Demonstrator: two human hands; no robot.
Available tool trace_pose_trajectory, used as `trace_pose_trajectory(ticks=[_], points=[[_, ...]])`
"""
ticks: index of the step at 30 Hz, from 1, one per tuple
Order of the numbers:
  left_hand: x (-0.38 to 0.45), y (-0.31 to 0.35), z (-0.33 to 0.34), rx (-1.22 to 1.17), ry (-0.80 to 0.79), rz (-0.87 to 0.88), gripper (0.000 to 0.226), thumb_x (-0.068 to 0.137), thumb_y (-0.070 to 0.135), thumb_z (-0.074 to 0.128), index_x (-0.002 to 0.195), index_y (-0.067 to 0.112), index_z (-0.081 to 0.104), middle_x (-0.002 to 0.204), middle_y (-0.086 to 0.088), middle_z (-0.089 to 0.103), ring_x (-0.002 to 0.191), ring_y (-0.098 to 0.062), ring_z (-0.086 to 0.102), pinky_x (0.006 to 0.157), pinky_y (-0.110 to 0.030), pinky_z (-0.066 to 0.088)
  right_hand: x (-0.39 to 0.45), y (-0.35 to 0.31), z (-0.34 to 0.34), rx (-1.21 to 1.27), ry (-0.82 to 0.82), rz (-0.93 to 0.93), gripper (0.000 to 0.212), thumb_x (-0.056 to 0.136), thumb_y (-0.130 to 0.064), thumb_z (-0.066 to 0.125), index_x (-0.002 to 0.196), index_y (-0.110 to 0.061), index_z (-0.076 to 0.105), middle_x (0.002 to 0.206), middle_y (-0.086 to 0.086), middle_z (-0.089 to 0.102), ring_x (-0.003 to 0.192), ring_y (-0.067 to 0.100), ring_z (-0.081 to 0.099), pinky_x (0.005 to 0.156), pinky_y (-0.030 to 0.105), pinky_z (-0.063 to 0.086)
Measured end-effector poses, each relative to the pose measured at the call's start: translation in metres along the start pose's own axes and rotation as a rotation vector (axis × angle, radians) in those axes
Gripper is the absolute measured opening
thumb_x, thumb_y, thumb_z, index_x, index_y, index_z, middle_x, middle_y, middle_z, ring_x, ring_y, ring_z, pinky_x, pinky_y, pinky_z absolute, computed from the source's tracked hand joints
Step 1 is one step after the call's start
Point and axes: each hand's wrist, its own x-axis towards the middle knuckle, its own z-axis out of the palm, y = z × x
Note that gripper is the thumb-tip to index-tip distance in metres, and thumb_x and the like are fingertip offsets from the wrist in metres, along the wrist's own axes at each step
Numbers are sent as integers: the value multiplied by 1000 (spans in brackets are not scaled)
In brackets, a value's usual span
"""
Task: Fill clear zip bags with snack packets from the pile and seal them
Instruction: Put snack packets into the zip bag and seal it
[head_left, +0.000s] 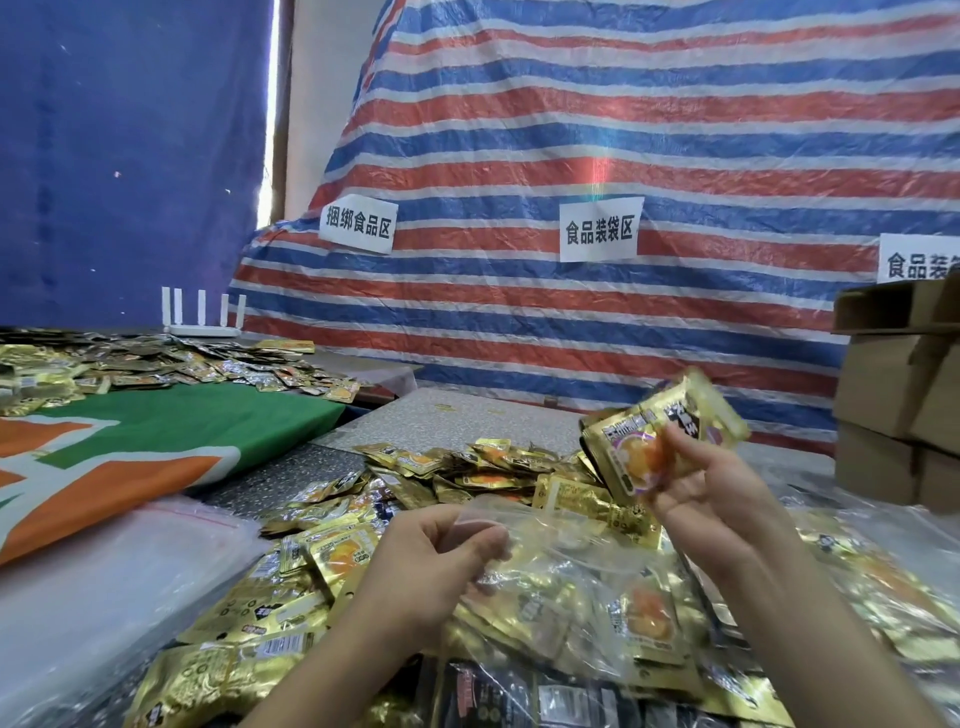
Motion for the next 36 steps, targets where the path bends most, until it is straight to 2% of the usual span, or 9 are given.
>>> trace_pose_trajectory(ticks=[5, 7, 10, 12, 17, 23, 29, 34, 36], points=[[0, 2, 2, 5, -4, 27, 6, 84, 16, 74, 81, 10, 76, 63, 2, 72, 53, -8, 63, 52, -12, 46, -7, -4, 3, -155, -195, -134, 50, 83, -14, 61, 132, -9, 52, 120, 22, 69, 106, 35, 69, 75, 46, 62], [0, 2, 2, 0, -4, 46, 7, 84, 16, 74, 79, 10, 75, 61, 2, 71, 51, -8, 61, 51, -11, 45, -10, -5, 6, -195, -262, -184, 52, 84, -13, 61, 135, -12, 51, 122, 19, 68, 109, 36, 68, 77, 47, 61], [2, 1, -2, 3, -3, 69, 8, 83, 19, 74, 78, 14, 76, 62, 1, 71, 51, -8, 61, 52, -10, 43, -14, 2, 13, -250, -330, -220, 44, 83, -10, 62, 127, -13, 56, 114, 14, 72, 102, 32, 71, 72, 43, 61], [2, 0, -4, -12, -4, 74, 7, 83, 22, 74, 78, 17, 77, 66, -2, 72, 53, -10, 62, 53, -12, 43, -16, 8, 15, -328, -346, -252, 40, 81, -9, 63, 121, -11, 58, 106, 12, 74, 96, 29, 73, 70, 41, 60], [3, -1, -2, -28, -6, 62, 10, 79, 27, 74, 80, 17, 77, 68, -4, 73, 54, -11, 63, 52, -13, 43, -18, 13, 14, -532, -377, -269, 45, 80, -12, 67, 123, -8, 56, 100, 10, 75, 94, 30, 74, 69, 38, 60], [3, 2, -1, -44, 27, 48, 5, 84, 18, 73, 83, 14, 76, 63, -1, 72, 48, -7, 59, 46, -14, 41, -13, 11, 12, -460, -445, -233, 42, 85, -15, 64, 126, -11, 56, 114, 16, 72, 104, 36, 70, 73, 44, 60], [1, 1, 1, -58, 4, 77, 4, 82, 12, 75, 81, 8, 75, 59, -4, 69, 49, -10, 60, 50, -15, 42, -11, 20, 10, -572, -416, -283, 40, 83, -21, 64, 123, -16, 57, 108, 12, 74, 99, 32, 72, 72, 43, 61], [0, 4, 2, -98, -11, 74, 29, 65, 30, 78, 85, 10, 76, 57, -5, 67, 49, -12, 60, 50, -17, 43, -9, 18, 6, -577, -412, -326, 37, 83, -21, 65, 119, -21, 59, 108, 9, 74, 99, 30, 73, 72, 39, 61], [1, 4, 1, -105, -13, 73, 30, 62, 33, 78, 83, 11, 76, 57, -6, 67, 50, -13, 60, 51, -17, 43, -8, 17, 6, -559, -415, -328, 39, 84, -21, 64, 122, -19, 58, 109, 10, 74, 100, 31, 72, 73, 40, 61]])
